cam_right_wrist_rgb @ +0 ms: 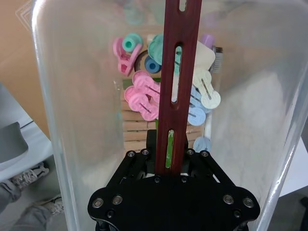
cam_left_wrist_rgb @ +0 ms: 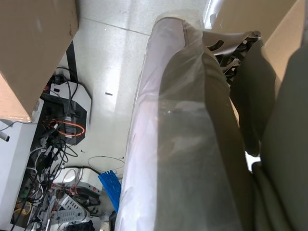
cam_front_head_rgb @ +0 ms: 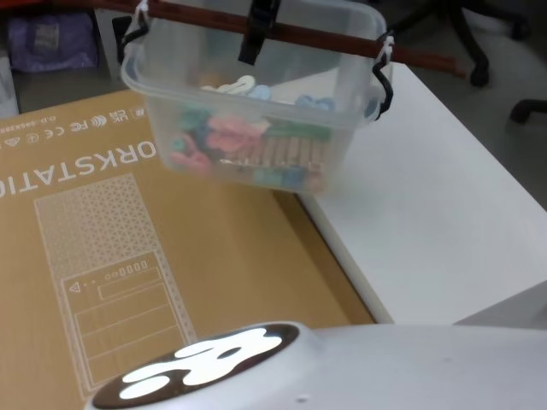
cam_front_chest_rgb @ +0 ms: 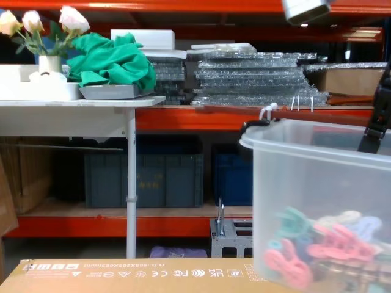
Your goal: Use one hand to grasp the basket and place it at the designated location.
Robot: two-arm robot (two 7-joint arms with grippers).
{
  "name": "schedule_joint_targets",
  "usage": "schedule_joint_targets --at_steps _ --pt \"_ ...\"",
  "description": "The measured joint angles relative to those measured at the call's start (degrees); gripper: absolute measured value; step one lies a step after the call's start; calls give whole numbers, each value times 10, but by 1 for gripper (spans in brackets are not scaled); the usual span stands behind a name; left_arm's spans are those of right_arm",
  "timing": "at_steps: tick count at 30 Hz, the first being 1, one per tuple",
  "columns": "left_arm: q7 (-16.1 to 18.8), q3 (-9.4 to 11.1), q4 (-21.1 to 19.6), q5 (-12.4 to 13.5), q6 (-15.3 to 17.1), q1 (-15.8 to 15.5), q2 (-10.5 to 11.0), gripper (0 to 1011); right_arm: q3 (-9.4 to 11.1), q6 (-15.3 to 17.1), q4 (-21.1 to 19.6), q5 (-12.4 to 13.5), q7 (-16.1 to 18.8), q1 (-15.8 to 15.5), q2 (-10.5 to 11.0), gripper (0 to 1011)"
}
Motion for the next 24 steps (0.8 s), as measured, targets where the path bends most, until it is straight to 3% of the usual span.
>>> schedule_joint_targets --at_steps 16,24 --pt "0 0 0 0 0 0 0 0 -30 -60 -3 9 8 18 -39 232" --pt "0 0 0 0 0 0 0 0 -51 -89 26 14 17 27 -71 232"
